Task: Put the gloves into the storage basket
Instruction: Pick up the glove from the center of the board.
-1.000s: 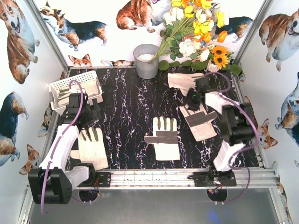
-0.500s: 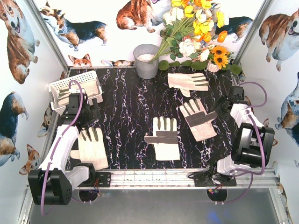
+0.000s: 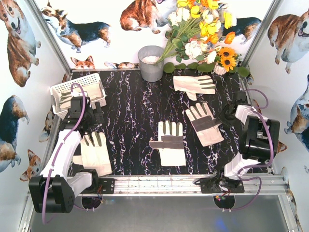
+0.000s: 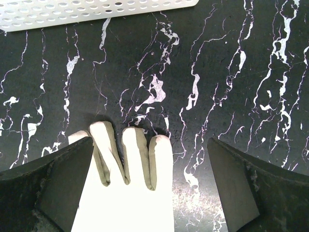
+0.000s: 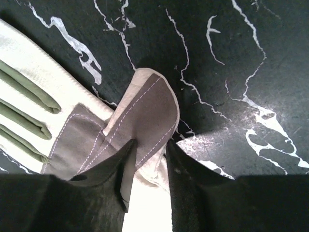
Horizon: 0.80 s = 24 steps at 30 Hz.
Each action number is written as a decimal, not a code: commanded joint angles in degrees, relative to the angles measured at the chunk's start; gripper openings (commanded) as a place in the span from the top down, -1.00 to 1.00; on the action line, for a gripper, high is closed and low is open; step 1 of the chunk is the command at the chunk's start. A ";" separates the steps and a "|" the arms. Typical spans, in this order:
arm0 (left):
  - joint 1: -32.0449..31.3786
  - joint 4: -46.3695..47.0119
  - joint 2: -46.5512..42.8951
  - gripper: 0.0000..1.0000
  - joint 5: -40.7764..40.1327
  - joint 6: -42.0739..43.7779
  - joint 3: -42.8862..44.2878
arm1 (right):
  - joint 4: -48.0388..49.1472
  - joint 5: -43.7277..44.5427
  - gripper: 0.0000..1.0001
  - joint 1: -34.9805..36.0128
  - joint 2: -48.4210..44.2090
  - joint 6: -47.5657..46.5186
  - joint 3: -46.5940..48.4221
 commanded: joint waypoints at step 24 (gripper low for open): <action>-27.34 10.36 -3.15 -0.83 7.65 -20.41 2.05 | 3.50 -20.33 1.00 11.94 -30.56 2.72 -2.28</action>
